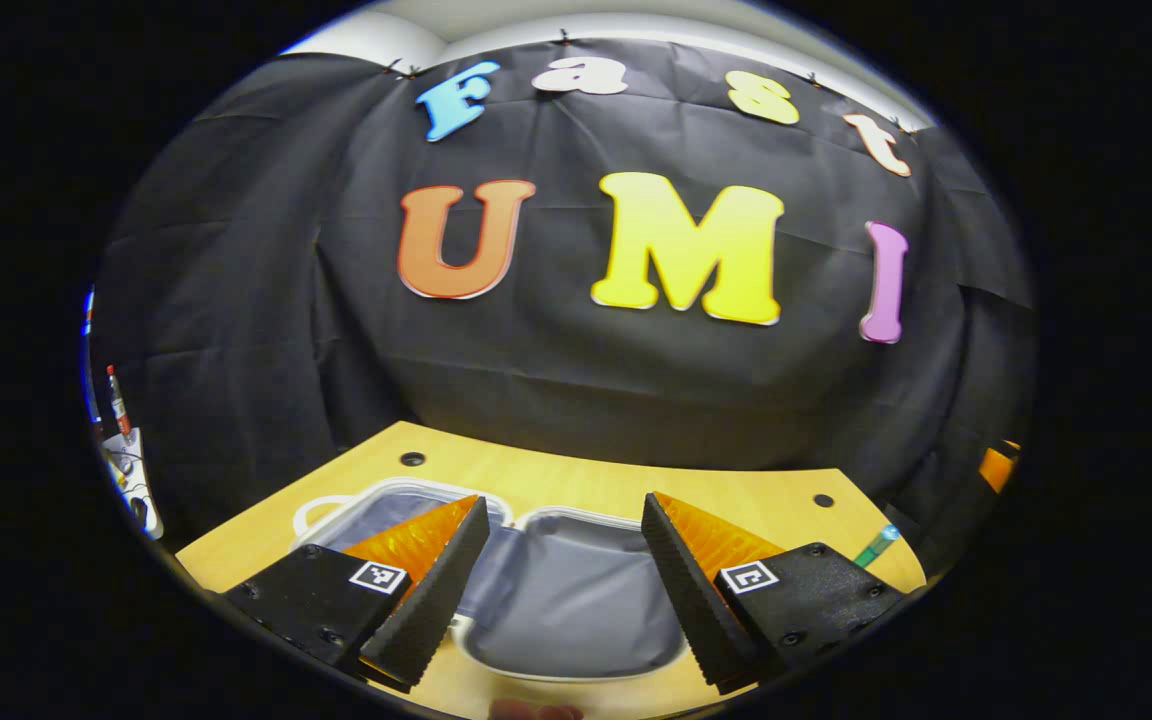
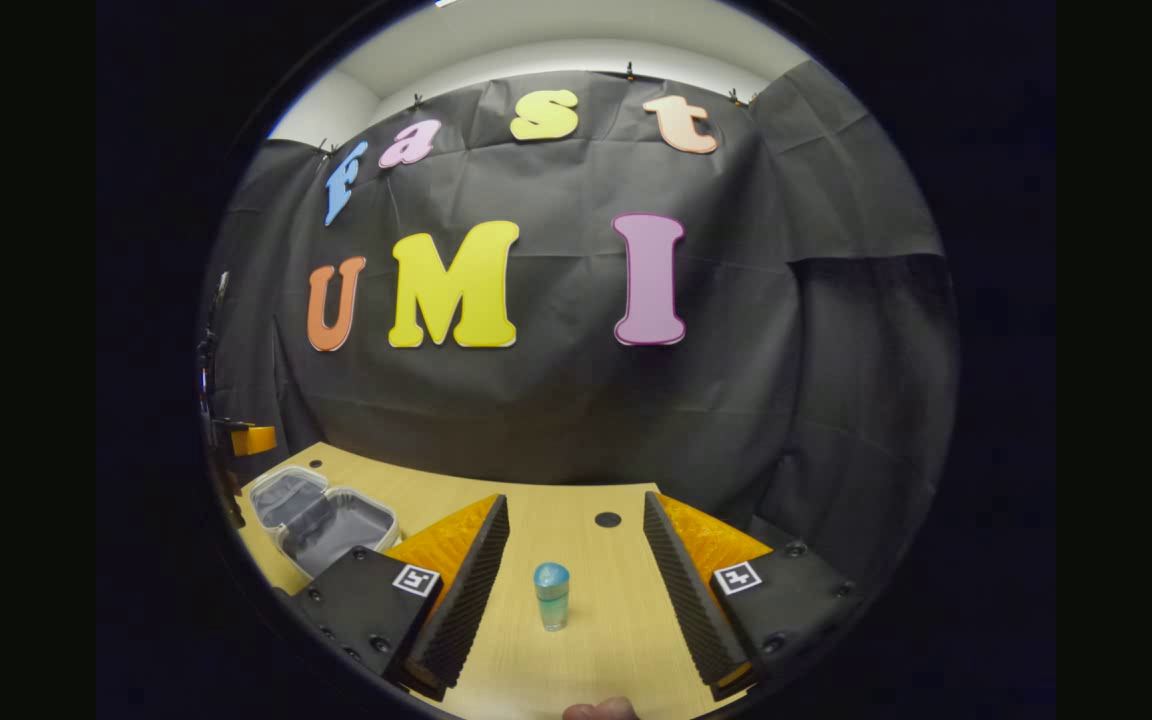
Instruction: First open the suitcase, pack the skin care products into it, and then close the suitcase.
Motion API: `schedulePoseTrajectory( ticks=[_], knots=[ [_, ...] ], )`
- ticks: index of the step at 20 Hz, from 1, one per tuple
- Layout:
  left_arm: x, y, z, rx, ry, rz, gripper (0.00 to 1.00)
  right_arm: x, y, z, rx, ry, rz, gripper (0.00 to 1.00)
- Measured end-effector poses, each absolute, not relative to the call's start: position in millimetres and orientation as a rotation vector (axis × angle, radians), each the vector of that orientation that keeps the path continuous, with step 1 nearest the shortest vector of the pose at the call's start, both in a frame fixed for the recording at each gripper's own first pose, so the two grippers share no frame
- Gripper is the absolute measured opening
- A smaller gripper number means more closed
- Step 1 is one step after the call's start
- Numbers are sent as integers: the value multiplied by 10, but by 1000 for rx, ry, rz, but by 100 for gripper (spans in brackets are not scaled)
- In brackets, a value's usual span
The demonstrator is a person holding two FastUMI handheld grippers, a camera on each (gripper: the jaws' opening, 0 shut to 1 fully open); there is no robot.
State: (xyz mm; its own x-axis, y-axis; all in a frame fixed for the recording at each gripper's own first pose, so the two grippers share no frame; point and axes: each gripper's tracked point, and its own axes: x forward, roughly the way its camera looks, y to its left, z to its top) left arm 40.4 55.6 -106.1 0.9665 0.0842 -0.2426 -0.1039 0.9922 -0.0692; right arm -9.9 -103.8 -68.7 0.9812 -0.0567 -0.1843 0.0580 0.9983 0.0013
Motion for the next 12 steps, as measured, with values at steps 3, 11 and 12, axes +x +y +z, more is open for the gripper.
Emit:
schedulePoseTrajectory(
  ticks=[3, 11, 12],
  knots=[
    [373, -196, -1239, -61, 290, -29, 98, -164, -1245, -787, 0, 213, -64, 81],
    [363, -1643, -2047, -11, 389, -253, 98, -222, -1530, -1107, -31, 288, -39, 81],
    [387, -1732, -2155, -9, 402, -261, 98, -243, -1568, -1159, -30, 301, -44, 81]
  ],
)
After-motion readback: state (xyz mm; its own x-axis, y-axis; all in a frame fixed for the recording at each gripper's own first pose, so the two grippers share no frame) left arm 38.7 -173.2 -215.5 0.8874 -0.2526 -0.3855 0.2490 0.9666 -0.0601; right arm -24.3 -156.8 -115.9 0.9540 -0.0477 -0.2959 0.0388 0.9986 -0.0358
